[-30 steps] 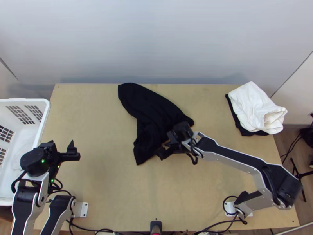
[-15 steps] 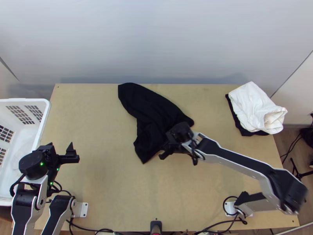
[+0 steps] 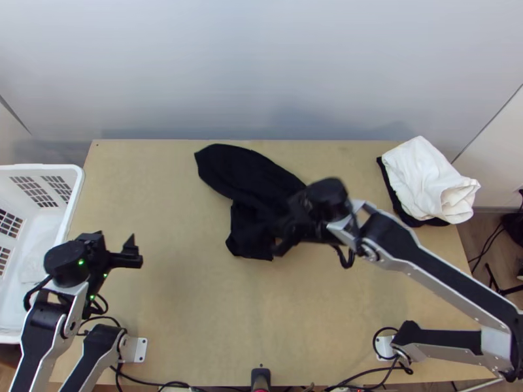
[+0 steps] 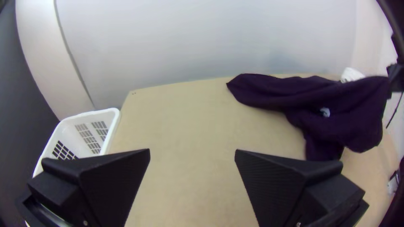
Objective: Fold the t-shirt
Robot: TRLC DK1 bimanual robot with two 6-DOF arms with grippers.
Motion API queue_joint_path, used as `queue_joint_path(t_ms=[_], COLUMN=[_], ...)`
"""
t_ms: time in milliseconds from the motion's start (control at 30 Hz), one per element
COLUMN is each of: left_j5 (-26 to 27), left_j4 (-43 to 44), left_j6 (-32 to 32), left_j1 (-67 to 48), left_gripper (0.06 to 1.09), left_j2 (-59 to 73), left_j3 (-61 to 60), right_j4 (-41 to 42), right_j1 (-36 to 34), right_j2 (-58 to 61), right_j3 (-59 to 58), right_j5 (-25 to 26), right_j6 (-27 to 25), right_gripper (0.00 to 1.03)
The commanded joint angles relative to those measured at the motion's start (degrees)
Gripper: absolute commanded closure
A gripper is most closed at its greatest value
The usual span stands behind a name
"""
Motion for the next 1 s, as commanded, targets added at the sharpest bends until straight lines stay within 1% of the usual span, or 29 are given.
queue_joint_path(t_ms=[0,100,200,333,467,567,667,767,900,967], left_j5=[0.1,1.7,1.6,1.4,-0.6,-4.1,-6.4,-6.5,-6.5,-5.6], left_j4=[-2.4,-2.9,-2.5,1.3,10.9,21.2,31.0,39.7,47.7,50.3], left_j6=[0.4,0.8,2.5,4.0,4.0,4.3,5.3,7.5,9.1,9.7], left_j1=[-10.7,-15.2,-20.5,-26.1,-28.4,-28.4,-28.0,-27.3,-25.6,-22.8], left_gripper=[0.11,0.11,0.11,0.11,0.11,0.11,0.11,0.11,0.11,0.11], left_j2=[4.0,6.7,9.8,14.6,21.0,27.2,34.1,41.4,50.0,54.0], left_j3=[1.1,1.5,1.9,2.7,3.9,4.1,4.2,3.8,6.4,9.9], right_j4=[-1.9,-1.2,-1.2,-1.2,-1.2,-1.2,-2.1,-3.6,-6.9,-8.3], right_j1=[0.0,-1.1,-2.7,-4.4,-4.4,-4.4,-4.2,-4.0,-4.0,-3.9], right_j2=[2.3,6.2,10.7,16.3,19.2,19.8,19.4,18.3,16.4,15.2], right_j3=[18.7,27.9,36.5,46.6,51.8,53.3,53.4,53.3,53.2,52.9], right_j5=[-0.6,0.0,0.1,0.4,0.4,0.4,0.3,0.1,-0.7,-1.1], right_j6=[4.5,5.7,6.7,8.3,8.6,9.0,9.2,9.1,8.4,8.0], right_gripper=[1.0,1.0,1.0,1.0,1.0,1.0,1.0,1.0,1.0,1.0])
